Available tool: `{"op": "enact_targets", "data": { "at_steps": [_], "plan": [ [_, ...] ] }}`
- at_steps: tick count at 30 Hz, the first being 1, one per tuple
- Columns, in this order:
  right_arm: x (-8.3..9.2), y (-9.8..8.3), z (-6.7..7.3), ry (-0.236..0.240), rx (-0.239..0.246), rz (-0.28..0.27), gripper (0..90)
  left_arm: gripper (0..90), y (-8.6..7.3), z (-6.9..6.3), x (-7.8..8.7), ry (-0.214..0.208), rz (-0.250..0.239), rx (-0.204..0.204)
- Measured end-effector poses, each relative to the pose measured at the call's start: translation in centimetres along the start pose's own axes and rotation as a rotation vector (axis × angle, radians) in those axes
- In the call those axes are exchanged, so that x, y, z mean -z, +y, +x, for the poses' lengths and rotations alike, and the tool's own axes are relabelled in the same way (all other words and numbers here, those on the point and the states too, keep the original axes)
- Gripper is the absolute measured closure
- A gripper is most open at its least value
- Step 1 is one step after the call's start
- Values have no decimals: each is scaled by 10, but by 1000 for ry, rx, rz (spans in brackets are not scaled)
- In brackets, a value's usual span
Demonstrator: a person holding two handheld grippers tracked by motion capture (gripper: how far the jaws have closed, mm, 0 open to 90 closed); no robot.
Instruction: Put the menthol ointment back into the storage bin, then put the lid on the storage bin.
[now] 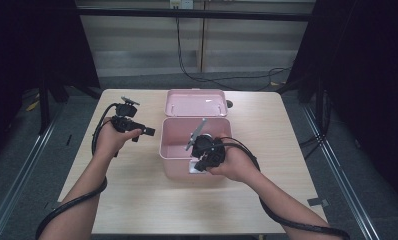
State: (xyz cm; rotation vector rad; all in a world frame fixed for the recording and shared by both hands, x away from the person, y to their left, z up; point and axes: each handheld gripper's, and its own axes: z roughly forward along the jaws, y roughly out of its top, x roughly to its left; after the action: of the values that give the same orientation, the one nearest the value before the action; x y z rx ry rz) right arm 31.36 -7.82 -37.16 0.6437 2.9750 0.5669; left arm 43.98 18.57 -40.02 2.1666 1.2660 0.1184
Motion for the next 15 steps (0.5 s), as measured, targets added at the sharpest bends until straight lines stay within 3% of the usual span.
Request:
{"op": "enact_targets", "data": {
  "at_steps": [6, 15],
  "plan": [
    [0, 0, -2, 7, 9, -2, 900, 244, 20, 1, 4, -10, 9, 22],
    [0, 1, -3, 17, 6, 0, 900, 269, 52, 1, 6, -5, 35, 21]
  ]
}}
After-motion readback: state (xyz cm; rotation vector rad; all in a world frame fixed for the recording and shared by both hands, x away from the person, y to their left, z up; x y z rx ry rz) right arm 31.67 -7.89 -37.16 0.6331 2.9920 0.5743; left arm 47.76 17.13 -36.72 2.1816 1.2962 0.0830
